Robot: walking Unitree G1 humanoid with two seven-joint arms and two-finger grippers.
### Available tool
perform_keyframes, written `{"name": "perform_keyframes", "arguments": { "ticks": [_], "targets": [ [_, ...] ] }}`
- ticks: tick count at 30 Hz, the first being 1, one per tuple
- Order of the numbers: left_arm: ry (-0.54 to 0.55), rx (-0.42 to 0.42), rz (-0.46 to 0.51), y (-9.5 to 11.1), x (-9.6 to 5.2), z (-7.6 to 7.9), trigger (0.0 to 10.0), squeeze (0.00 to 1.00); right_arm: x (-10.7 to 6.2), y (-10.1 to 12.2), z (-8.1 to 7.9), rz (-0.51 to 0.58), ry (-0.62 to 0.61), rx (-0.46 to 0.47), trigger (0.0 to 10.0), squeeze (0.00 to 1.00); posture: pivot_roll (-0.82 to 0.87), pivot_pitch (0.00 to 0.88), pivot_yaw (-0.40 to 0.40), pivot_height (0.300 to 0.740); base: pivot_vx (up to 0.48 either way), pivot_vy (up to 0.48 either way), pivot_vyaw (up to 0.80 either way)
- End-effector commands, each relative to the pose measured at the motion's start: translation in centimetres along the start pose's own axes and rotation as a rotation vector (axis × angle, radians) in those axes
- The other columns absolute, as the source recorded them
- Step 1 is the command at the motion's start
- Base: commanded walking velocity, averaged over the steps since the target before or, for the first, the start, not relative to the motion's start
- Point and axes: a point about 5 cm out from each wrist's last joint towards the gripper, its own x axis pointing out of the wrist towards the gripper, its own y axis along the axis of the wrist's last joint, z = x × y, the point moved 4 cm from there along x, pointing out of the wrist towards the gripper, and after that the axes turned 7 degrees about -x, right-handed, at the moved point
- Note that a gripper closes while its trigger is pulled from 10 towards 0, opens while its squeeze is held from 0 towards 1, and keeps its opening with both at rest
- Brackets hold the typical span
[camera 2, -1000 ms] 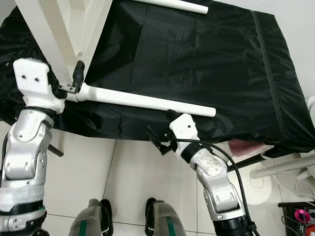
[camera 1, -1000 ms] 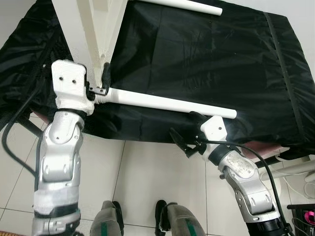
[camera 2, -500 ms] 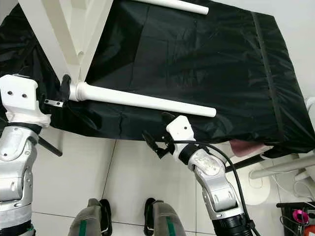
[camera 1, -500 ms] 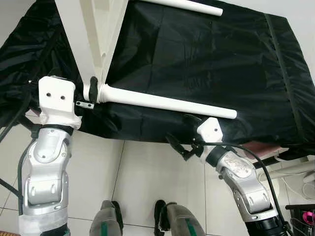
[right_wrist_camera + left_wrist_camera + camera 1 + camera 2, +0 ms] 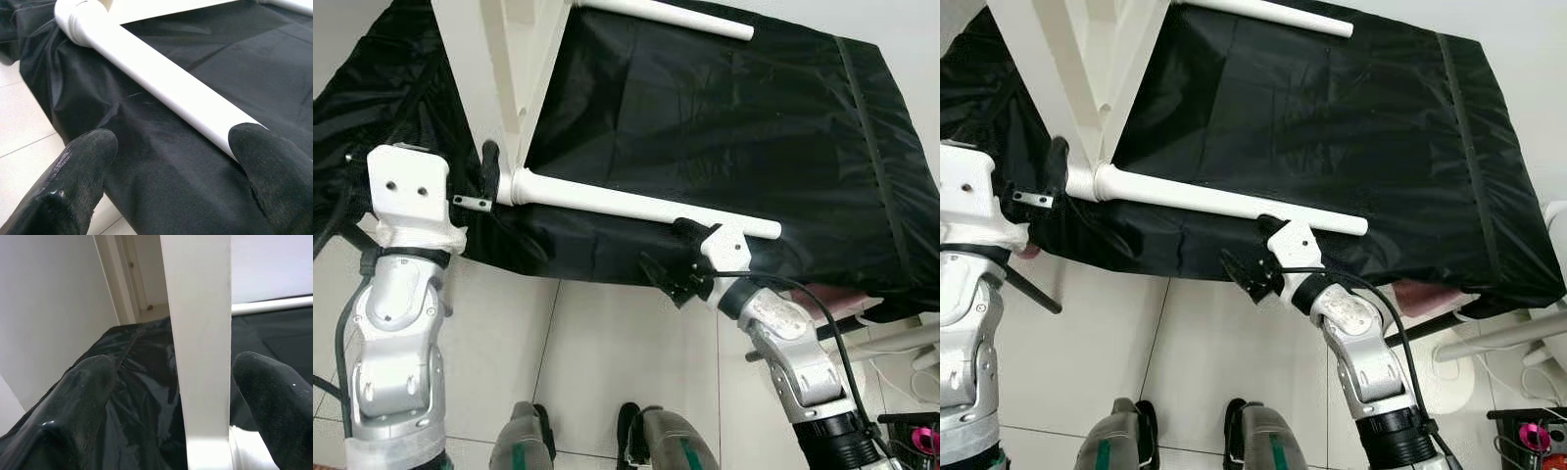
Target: Building children table
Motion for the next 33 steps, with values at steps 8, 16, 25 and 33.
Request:
{"name": "perform_keyframes", "arguments": {
  "ticks": [8, 16, 25, 33],
  "targets": [
    [-0.045, 0.001, 0.067, 0.9, 0.4, 2.7, 10.0, 0.00, -0.2, -0.3, 1.8, 0.015, -0.083, 0.028, 10.0, 0.00, -0.01, 0.050, -0.055, 0.740, 0.000, 0.000, 0.00],
    [-0.144, -0.010, 0.109, 0.9, 1.8, 5.0, 10.0, 0.00, 0.2, -0.1, 2.8, 0.040, -0.129, 0.016, 10.0, 0.00, -0.02, 0.045, -0.036, 0.740, 0.000, 0.000, 0.00],
    [-0.294, -0.083, 0.071, -0.6, 1.6, 8.6, 10.0, 0.00, 0.2, 0.3, 4.9, 0.081, -0.272, 0.019, 10.0, 0.00, -0.02, 0.022, -0.005, 0.740, 0.000, 0.000, 0.00],
    [-0.458, -0.127, 0.002, -2.9, 0.4, 11.8, 10.0, 0.00, 0.2, 1.6, 7.5, 0.147, -0.428, 0.013, 10.0, 0.00, -0.03, 0.012, 0.011, 0.740, 0.000, 0.000, 0.00]
  ]
}}
